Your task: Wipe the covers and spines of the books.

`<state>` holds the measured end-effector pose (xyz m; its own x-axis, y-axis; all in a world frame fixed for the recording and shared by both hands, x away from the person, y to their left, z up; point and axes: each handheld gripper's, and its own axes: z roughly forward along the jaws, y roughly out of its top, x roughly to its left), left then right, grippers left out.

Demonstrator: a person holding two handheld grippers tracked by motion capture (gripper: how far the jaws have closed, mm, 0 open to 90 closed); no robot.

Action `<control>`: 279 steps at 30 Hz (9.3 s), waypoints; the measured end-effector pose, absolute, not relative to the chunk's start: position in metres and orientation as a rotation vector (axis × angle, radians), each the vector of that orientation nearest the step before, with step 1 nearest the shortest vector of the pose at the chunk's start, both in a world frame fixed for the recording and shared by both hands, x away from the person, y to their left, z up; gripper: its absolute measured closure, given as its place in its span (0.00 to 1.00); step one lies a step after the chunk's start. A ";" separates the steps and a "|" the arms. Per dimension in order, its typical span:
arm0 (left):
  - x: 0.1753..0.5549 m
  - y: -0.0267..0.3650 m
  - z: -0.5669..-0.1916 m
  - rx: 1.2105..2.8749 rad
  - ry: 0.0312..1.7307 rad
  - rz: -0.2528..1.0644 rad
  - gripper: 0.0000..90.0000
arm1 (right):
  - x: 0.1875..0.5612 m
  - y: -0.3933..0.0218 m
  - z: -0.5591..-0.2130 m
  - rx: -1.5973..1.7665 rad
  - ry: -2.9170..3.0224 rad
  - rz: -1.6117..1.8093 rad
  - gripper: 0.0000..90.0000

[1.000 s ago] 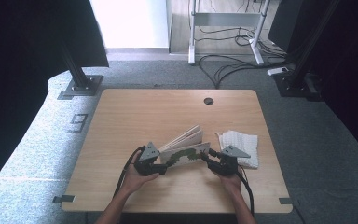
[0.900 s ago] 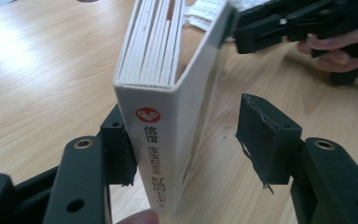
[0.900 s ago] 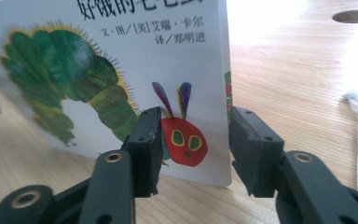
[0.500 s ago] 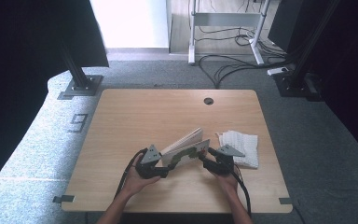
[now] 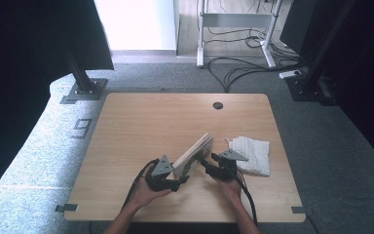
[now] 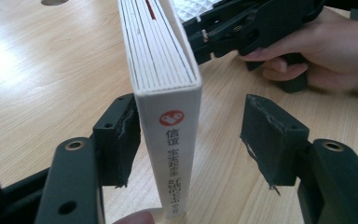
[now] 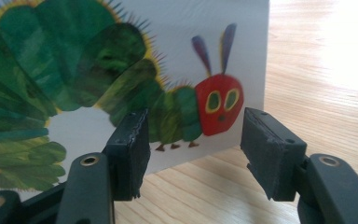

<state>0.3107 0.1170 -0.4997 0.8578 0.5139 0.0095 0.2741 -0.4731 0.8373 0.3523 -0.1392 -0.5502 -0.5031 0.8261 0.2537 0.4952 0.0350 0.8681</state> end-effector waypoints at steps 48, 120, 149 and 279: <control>0.298 0.095 -0.507 2.126 0.545 0.252 0.33 | 0.366 -0.104 -0.543 1.274 2.137 1.455 0.54; 0.301 0.110 -0.498 2.064 0.577 0.289 0.29 | 0.279 -0.098 -0.548 0.921 2.162 1.367 0.67; 0.348 0.147 -0.451 1.873 0.833 0.435 0.32 | 0.321 -0.126 -0.546 0.840 2.224 1.392 0.81; 0.370 0.117 -0.461 1.900 0.817 0.507 0.33 | 0.290 -0.148 -0.514 1.120 2.173 1.453 0.76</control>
